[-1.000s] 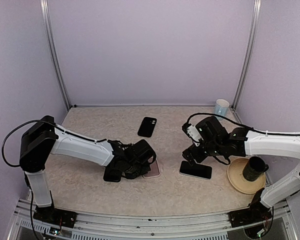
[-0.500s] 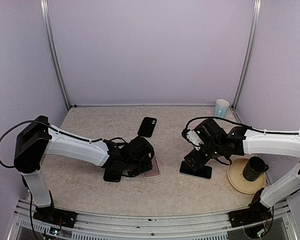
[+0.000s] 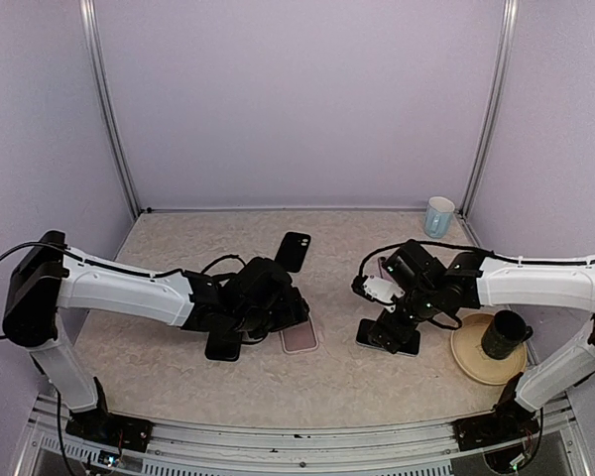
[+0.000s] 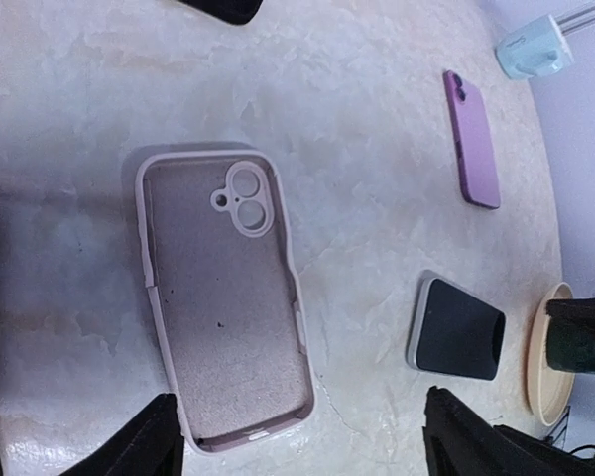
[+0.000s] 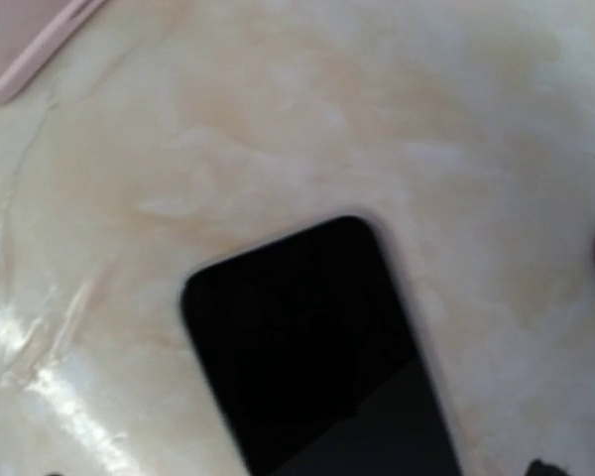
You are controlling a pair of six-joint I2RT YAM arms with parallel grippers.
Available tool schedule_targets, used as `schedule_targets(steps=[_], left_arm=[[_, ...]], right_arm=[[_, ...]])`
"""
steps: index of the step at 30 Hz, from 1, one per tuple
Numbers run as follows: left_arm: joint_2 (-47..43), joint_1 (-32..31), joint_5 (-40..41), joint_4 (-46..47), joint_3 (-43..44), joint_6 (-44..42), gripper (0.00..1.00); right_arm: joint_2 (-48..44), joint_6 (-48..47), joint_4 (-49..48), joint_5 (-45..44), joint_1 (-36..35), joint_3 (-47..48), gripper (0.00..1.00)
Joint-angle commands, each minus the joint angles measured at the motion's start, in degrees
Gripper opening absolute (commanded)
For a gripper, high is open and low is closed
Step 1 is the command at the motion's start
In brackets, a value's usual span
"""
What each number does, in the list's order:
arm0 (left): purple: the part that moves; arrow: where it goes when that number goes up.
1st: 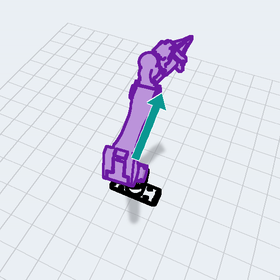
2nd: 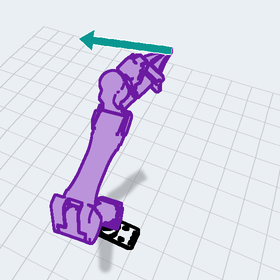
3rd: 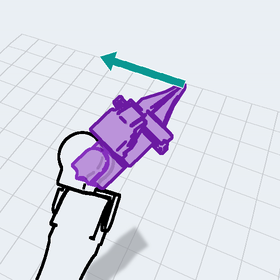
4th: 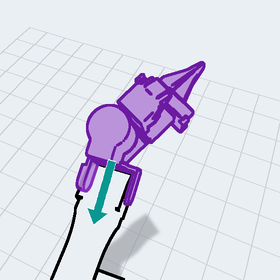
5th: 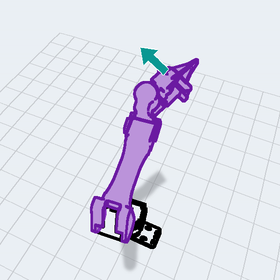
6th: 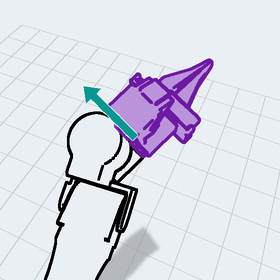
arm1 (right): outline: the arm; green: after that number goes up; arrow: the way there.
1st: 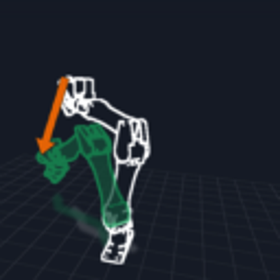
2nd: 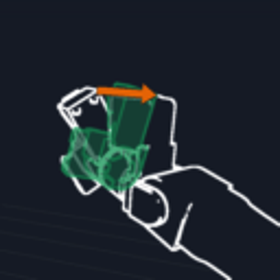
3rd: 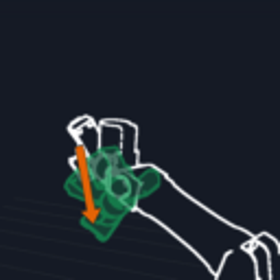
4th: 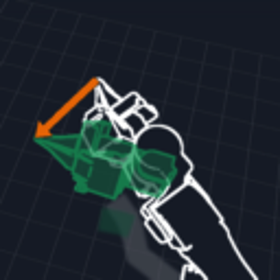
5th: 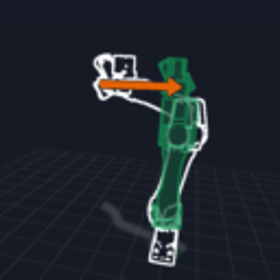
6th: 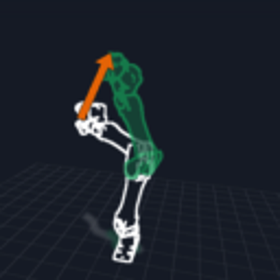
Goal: Put the phone into the phone case
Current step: Place the phone case at the center of the board, then pick up the phone at the center of the board.
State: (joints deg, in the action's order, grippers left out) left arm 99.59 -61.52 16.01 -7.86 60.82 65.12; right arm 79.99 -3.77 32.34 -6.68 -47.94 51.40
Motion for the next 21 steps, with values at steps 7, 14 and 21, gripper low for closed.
schedule_targets(steps=[7,14,21], left_arm=[[-12.82,-1.67,7.41,-0.75,-7.91,-5.17,0.99],[-22.3,-3.59,10.89,0.85,-15.49,-9.64,0.99],[-34.89,-3.63,13.9,5.82,-25.18,-12.04,0.99]], right_arm=[[8.24,-9.51,0.23,4.1,0.31,2.9,1.0],[10.36,-11.96,-1.82,4.62,0.42,3.42,1.0],[14.17,-13.0,-2.19,6.54,1.7,4.11,1.0]])
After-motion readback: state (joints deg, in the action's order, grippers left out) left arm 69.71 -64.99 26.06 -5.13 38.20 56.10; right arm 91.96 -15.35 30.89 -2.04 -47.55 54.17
